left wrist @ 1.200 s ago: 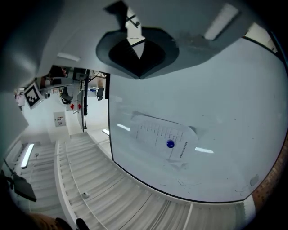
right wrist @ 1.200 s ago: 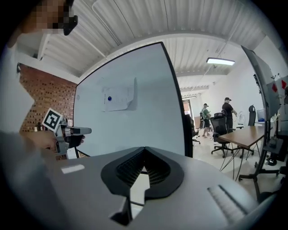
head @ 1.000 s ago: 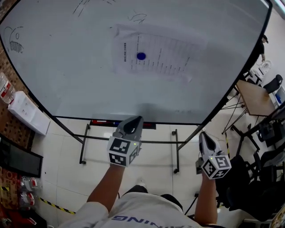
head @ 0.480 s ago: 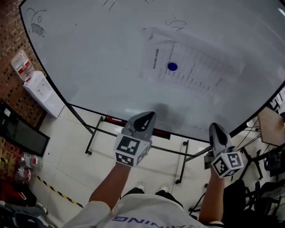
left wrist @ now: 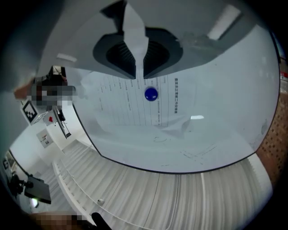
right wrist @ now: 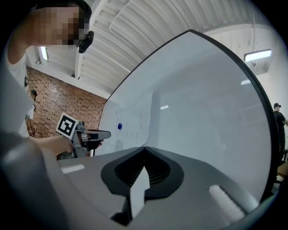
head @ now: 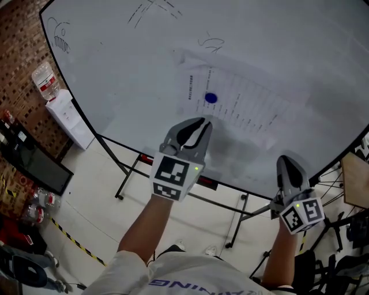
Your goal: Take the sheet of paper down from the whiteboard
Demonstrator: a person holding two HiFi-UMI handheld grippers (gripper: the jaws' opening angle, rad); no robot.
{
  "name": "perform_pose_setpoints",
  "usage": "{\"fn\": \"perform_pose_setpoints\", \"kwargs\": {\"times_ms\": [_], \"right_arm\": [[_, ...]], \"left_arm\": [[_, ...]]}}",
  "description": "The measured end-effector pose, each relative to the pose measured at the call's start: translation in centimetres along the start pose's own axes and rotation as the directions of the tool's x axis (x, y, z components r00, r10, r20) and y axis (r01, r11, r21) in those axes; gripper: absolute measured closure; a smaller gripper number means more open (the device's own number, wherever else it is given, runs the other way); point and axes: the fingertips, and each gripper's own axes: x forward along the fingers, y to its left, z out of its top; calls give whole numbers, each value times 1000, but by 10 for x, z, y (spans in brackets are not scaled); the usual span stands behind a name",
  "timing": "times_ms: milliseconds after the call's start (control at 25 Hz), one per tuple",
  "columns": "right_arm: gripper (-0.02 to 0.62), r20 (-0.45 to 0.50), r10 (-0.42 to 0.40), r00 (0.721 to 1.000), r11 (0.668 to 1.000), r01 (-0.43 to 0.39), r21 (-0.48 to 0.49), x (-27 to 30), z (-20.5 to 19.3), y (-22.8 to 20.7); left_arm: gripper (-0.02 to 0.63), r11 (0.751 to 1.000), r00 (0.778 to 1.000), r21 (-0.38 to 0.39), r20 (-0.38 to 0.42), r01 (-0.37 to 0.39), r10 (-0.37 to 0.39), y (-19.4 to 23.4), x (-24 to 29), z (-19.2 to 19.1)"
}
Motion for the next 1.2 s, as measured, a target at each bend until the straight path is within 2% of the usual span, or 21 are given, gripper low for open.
{"fn": "perform_pose_setpoints", "kwargs": {"times_ms": [280,440,680,840,1120,1160,1200], "right_arm": [[589,40,1,999,1000,-1,-7,0,13,-6],[589,34,5,999,1000,-5,6,6,7,0],[589,35,12,999,1000,-12,5,10,7,3],[589,49,13,999,1000,-13,1,14,14,0],[588,54,3,999,1000,-3,-10,26,23,-7],[575,54,6,999,1000,-5,-13,29,24,-7],[530,51,12,999,1000,-11,-15,32,26,-7]], "left_arm": [[483,989,998,135,6,-61,61,12,27,32],[453,981,996,172,7,-91,91,20,31,36],[448,974,995,206,-7,-93,96,22,36,39],[448,977,995,192,-10,-96,100,20,42,32],[469,972,994,213,-10,-102,106,23,41,37],[469,972,994,211,-9,-102,106,23,41,37],[469,972,994,210,-8,-102,105,23,41,37]]}}
